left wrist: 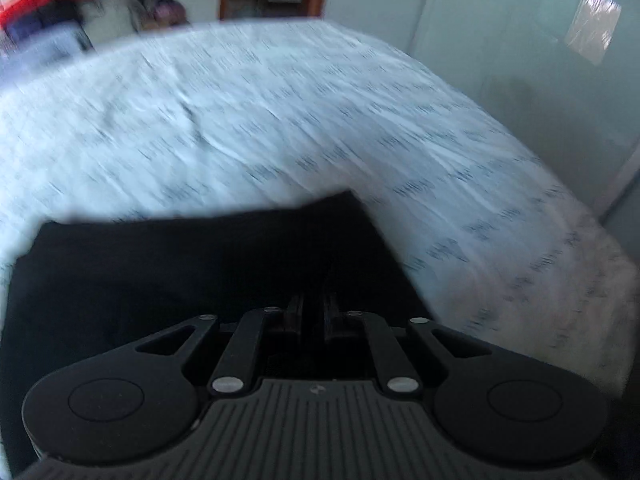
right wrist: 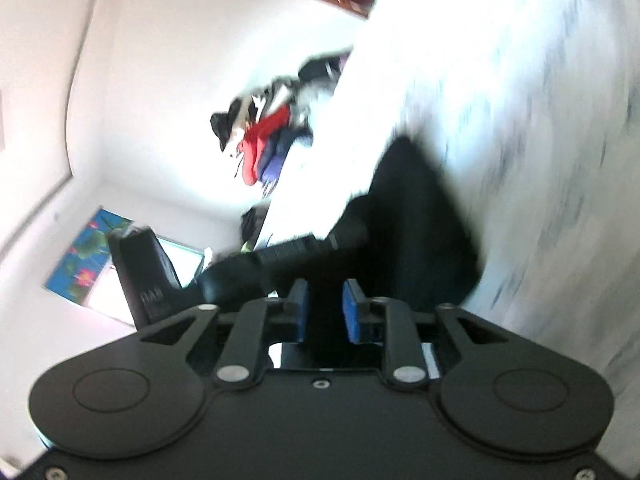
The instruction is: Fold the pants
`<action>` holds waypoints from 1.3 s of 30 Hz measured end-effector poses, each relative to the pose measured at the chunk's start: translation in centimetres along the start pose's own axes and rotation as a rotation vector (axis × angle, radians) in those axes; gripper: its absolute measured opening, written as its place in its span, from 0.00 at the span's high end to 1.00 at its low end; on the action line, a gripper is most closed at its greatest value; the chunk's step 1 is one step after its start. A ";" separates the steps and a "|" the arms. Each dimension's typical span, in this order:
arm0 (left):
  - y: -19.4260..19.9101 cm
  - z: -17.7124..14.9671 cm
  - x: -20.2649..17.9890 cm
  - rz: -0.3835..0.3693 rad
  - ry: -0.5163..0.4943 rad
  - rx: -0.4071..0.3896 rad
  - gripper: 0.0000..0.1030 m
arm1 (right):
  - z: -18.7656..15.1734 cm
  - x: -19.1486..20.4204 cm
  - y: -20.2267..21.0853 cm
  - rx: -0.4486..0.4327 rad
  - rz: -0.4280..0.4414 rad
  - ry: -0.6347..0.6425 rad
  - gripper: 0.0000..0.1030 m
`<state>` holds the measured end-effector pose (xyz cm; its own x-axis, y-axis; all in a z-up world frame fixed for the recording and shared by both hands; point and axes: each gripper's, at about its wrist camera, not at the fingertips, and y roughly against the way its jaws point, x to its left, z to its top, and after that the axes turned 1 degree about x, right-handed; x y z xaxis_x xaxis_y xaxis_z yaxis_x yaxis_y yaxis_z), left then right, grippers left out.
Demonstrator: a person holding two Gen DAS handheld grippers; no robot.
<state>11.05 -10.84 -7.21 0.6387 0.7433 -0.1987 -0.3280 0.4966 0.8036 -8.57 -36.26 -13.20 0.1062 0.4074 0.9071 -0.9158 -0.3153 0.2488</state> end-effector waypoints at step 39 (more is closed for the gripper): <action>9.8 -7.6 12.2 0.274 0.141 -0.274 0.33 | 6.0 5.2 -15.4 0.476 -0.239 0.485 0.58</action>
<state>10.37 6.49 -6.04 0.4066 0.9093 -0.0888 -0.6580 0.3588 0.6621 8.39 -34.40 -10.26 -0.0030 0.8119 0.5838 -0.6092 -0.4645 0.6428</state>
